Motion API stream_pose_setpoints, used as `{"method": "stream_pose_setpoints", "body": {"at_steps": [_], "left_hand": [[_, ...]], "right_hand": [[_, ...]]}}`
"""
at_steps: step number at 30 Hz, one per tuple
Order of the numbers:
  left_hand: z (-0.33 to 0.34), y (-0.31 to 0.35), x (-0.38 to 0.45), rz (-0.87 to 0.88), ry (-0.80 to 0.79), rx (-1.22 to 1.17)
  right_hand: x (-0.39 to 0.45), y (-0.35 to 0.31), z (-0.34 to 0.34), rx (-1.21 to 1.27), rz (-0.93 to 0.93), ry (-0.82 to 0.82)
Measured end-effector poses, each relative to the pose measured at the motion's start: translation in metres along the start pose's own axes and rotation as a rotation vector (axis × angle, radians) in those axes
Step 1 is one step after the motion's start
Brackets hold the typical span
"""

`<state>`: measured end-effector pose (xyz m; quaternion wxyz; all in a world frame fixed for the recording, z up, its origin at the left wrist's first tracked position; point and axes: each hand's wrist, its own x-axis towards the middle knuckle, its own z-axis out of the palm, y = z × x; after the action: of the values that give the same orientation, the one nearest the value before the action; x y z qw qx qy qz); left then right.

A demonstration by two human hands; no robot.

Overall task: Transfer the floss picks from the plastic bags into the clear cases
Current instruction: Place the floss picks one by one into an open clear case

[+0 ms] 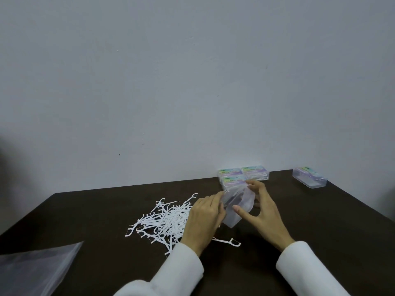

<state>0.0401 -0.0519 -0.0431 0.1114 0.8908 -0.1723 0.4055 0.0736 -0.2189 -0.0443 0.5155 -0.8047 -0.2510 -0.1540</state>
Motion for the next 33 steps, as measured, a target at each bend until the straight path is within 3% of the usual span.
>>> {"method": "stream_pose_setpoints", "body": {"at_steps": [6,13,17,23,28,33], "left_hand": [[-0.003,-0.001,0.0,-0.042,-0.033,-0.044],[-0.005,-0.003,-0.003,-0.124,0.037,-0.06],[-0.009,-0.006,-0.005,-0.19,0.023,-0.128],[-0.018,-0.017,-0.014,-0.232,-0.033,-0.167],[-0.031,-0.036,-0.025,-0.291,-0.081,-0.219],[-0.046,-0.051,-0.037,-0.337,-0.142,-0.218]], "right_hand": [[0.0,0.002,-0.005,-0.117,-0.08,0.005],[0.002,0.018,-0.017,-0.077,0.11,0.007],[0.002,0.024,-0.02,-0.031,0.295,-0.062],[-0.002,0.03,-0.021,-0.119,0.412,-0.136],[-0.004,0.028,-0.021,-0.118,0.388,-0.113],[-0.01,0.021,-0.017,-0.273,0.219,0.014]]}}
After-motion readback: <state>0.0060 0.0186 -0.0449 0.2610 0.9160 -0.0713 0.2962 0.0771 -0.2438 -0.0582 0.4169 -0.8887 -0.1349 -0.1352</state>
